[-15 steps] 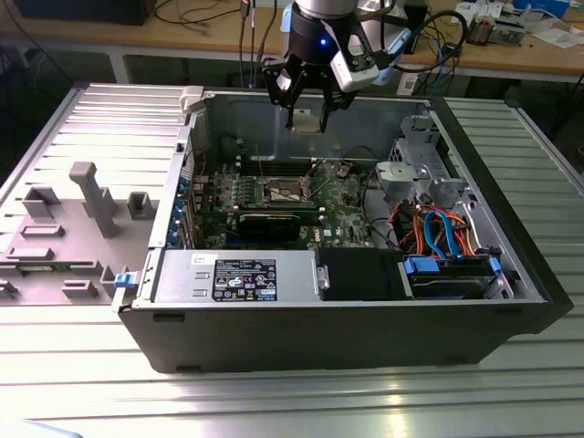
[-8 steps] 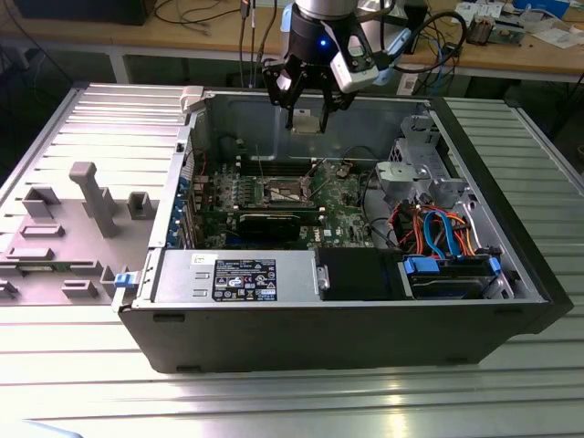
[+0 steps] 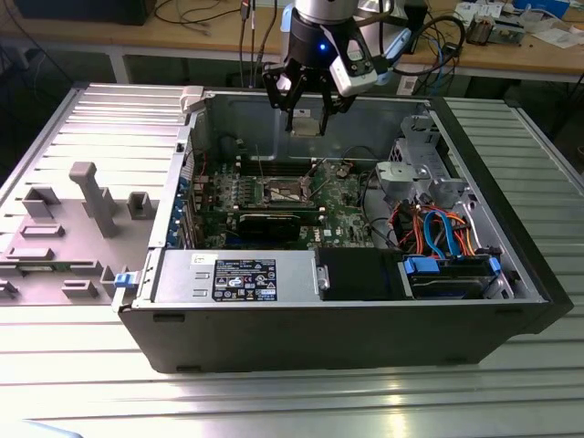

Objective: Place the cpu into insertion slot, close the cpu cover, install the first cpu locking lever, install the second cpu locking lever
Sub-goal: 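Place the cpu into insertion slot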

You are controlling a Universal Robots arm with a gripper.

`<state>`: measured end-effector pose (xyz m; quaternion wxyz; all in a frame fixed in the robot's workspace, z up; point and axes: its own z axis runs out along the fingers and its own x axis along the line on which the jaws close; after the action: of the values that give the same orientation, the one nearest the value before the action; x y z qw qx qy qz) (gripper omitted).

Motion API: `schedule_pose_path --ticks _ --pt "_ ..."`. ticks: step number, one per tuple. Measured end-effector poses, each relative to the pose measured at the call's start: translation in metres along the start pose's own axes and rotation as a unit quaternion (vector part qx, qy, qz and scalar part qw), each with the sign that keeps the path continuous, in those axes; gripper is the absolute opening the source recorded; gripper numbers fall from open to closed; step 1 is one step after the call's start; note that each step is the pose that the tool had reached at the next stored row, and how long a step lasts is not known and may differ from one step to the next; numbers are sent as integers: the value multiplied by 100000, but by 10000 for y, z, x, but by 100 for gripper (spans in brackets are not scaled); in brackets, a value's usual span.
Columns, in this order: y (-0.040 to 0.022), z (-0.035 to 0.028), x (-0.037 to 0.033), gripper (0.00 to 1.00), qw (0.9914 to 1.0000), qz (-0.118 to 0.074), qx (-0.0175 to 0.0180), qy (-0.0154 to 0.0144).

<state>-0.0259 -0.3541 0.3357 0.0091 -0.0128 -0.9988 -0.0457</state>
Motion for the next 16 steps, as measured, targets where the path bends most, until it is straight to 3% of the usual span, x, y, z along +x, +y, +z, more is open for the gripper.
schedule_pose_path --ticks 16 --pt "-6 69 -1 55 100000 -3 25 0"
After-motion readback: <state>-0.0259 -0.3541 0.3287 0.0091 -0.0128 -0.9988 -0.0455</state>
